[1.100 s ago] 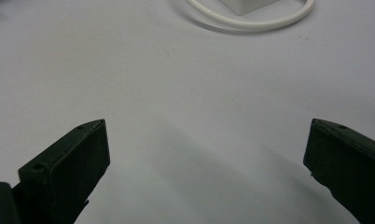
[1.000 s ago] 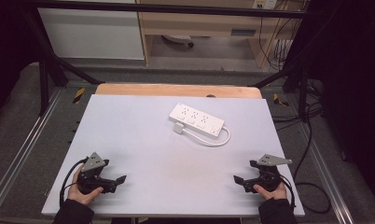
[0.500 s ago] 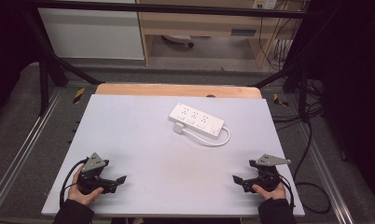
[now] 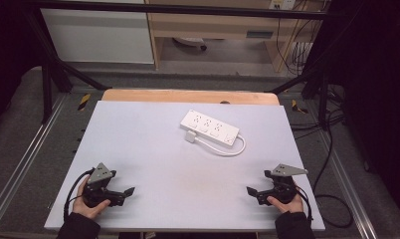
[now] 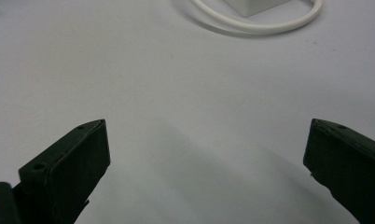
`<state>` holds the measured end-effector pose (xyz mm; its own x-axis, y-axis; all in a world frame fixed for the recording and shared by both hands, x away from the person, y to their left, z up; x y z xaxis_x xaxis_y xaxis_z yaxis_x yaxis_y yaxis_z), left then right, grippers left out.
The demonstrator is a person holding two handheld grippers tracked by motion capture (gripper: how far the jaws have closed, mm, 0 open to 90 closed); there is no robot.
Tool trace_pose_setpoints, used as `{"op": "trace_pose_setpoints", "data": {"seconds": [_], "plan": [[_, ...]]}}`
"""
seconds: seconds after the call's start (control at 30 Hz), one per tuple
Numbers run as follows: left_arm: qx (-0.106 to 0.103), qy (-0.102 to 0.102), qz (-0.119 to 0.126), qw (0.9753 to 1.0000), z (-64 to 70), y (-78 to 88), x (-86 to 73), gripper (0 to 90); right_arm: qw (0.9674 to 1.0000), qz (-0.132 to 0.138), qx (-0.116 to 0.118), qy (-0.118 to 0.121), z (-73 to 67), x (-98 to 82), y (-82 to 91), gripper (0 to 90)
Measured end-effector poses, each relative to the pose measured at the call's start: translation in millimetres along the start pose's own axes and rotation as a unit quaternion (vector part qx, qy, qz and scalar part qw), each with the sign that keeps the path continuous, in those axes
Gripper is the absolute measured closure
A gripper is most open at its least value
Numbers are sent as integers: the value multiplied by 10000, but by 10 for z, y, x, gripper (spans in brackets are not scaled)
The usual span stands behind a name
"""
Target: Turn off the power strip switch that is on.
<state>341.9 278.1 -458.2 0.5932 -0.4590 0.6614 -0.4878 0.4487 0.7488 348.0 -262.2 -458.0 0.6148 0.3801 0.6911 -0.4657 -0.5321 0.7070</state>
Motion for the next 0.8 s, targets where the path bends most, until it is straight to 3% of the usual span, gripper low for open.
{"op": "trace_pose_setpoints", "data": {"seconds": [0.8], "plan": [[44,3,69,10000,-1,20,5,45,10000,-19,23,65,-82,90,-54,7]]}}
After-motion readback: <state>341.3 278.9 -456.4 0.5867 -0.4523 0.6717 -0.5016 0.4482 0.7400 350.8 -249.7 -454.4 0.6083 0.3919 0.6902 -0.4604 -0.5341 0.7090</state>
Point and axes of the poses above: each handheld gripper's, and its own axes: y roughly backward along the jaws, x roughly out of its top, z roughly to its right, the point moved 1 cm from there along -y, roughly forward along the jaws, and after that the axes turned 9 degrees about -z, right-handed, at the moved point
